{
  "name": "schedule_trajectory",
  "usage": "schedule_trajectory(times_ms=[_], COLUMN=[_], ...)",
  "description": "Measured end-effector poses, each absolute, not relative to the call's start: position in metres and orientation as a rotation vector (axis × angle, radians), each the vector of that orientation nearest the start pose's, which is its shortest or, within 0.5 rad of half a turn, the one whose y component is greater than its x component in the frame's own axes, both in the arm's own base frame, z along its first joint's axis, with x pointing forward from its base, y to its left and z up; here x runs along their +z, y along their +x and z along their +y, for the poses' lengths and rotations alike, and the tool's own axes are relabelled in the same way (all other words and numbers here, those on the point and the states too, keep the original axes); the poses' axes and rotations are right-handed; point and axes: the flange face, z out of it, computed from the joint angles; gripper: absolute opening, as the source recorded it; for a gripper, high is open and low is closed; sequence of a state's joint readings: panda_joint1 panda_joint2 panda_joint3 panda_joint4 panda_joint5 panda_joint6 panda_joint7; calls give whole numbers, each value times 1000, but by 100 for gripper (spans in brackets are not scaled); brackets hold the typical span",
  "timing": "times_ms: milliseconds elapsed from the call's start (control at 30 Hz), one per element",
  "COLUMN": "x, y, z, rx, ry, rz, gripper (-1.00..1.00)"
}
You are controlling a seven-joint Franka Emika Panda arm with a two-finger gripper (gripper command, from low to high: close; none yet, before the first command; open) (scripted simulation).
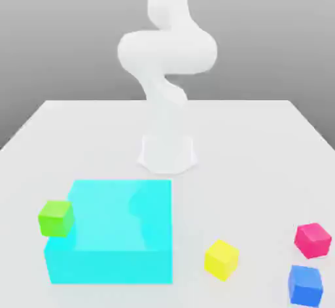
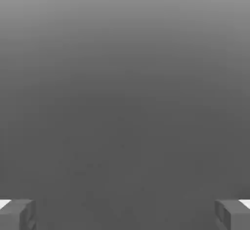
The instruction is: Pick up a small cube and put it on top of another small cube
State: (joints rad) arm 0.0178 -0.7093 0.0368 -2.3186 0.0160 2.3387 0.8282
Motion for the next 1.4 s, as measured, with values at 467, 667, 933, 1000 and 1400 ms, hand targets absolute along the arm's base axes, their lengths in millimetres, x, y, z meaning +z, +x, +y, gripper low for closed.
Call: schedule_trajectory(times_ms=[467,667,933,1000,1400], x=[416,300,168,142,174], y=[451,411,355,353,353], z=[197,270,306,307,307], rx=[-415,-201,-2,0,0], ry=[-2779,-2913,-3026,-3028,-3027], rz=[939,858,833,832,832], gripper=[0,0,0,0,-100])
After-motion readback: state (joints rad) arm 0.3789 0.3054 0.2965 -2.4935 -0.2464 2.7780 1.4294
